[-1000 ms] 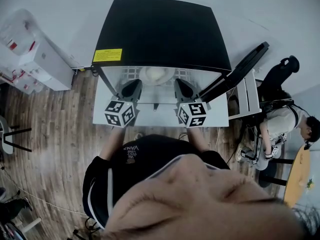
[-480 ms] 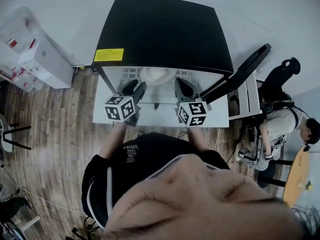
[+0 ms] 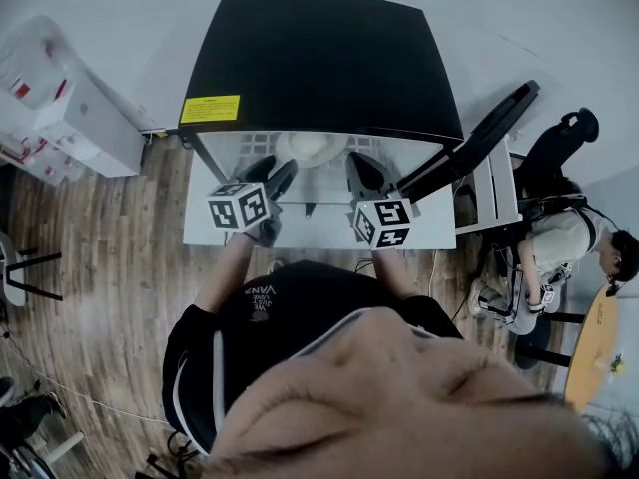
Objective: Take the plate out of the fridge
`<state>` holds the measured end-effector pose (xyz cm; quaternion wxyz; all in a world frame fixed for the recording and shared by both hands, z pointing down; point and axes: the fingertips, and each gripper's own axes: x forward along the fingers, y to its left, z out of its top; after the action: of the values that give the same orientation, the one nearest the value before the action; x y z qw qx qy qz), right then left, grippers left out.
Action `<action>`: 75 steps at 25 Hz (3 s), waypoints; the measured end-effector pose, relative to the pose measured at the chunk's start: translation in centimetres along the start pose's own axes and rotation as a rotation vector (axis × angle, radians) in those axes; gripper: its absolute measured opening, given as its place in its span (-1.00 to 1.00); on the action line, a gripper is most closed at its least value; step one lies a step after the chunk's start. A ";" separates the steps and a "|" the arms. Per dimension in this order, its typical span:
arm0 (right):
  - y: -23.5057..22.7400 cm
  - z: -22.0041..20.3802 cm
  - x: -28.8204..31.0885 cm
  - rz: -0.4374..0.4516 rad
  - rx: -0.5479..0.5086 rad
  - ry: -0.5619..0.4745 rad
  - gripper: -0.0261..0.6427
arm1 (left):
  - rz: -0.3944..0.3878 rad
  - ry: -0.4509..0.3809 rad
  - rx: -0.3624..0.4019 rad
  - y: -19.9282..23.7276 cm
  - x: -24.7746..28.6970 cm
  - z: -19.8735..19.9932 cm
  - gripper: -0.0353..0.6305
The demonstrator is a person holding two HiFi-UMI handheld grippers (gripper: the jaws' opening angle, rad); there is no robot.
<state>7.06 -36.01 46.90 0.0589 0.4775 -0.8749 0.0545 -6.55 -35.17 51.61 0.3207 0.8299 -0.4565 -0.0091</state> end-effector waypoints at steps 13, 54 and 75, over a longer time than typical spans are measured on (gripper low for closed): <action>-0.3 -0.3 0.0 -0.001 0.002 0.010 -0.89 | -0.001 0.008 -0.082 0.3 0.5 0.0 -0.18; -0.2 -0.3 0.5 0.031 0.011 0.000 -0.89 | 0.017 0.040 -0.513 1.3 1.2 0.4 -0.28; -0.7 -0.3 0.6 0.032 0.022 -0.008 -0.89 | 0.027 0.061 -0.638 1.6 2.0 -1.1 -0.72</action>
<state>7.34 -36.85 47.27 0.0492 0.4642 -0.8821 0.0631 -6.22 -36.75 53.93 0.5783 0.6813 -0.4316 -0.1226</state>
